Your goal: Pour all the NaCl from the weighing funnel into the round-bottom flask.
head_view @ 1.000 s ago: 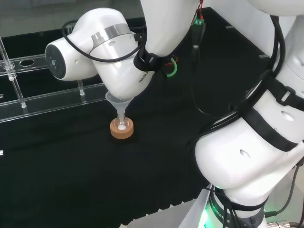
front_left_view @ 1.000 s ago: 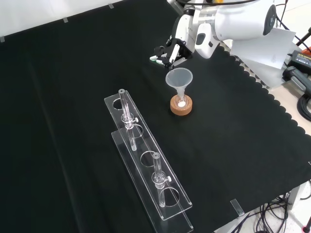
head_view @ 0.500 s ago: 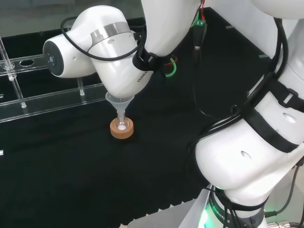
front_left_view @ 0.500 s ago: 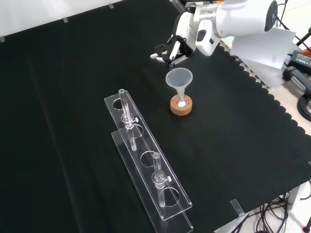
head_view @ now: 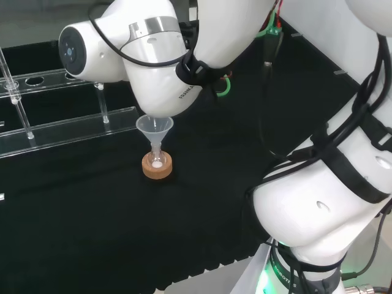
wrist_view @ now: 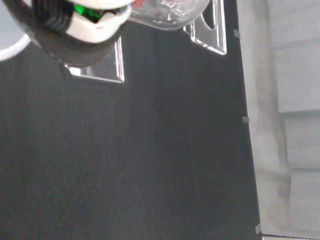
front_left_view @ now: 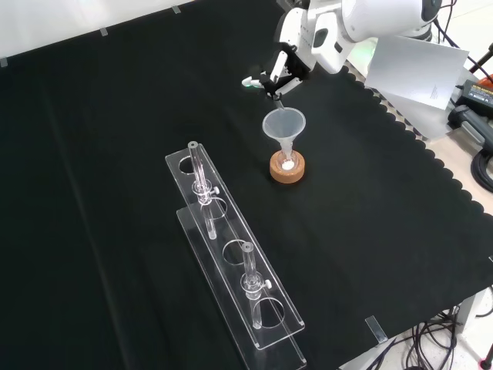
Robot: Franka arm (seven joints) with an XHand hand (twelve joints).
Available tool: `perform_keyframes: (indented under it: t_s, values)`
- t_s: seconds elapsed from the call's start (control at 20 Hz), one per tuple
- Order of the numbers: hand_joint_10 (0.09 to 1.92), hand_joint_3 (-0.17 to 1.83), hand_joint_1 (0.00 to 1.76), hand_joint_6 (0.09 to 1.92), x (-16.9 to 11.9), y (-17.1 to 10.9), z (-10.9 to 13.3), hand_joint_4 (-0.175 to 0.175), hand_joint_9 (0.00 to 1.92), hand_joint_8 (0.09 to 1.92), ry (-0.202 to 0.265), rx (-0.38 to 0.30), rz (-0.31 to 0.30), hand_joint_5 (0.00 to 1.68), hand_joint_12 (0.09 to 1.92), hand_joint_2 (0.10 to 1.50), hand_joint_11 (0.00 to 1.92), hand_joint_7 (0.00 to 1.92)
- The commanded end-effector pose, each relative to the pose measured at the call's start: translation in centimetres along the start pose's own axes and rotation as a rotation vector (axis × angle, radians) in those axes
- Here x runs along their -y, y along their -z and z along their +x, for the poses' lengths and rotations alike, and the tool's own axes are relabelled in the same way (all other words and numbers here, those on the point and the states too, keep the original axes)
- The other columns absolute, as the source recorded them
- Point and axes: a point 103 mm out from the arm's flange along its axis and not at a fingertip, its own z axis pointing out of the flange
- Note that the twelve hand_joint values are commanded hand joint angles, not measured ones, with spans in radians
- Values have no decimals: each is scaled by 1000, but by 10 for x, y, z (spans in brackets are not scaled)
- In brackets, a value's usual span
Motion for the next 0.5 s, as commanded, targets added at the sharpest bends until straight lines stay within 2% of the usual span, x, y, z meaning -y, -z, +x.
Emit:
perform_keyframes:
  t_s: [0.05,0.25,0.5]
  values:
    - [109,337,1093,542,1,0,16,175,1140,87,-15,-87,-33,1279,1541,818,138,1634]
    - [109,339,1092,545,2,-2,19,175,1141,87,-37,-127,-49,1278,1539,817,141,1635]
    - [109,340,1092,549,7,-14,14,175,1142,87,-115,-209,-54,1276,1537,817,143,1636]
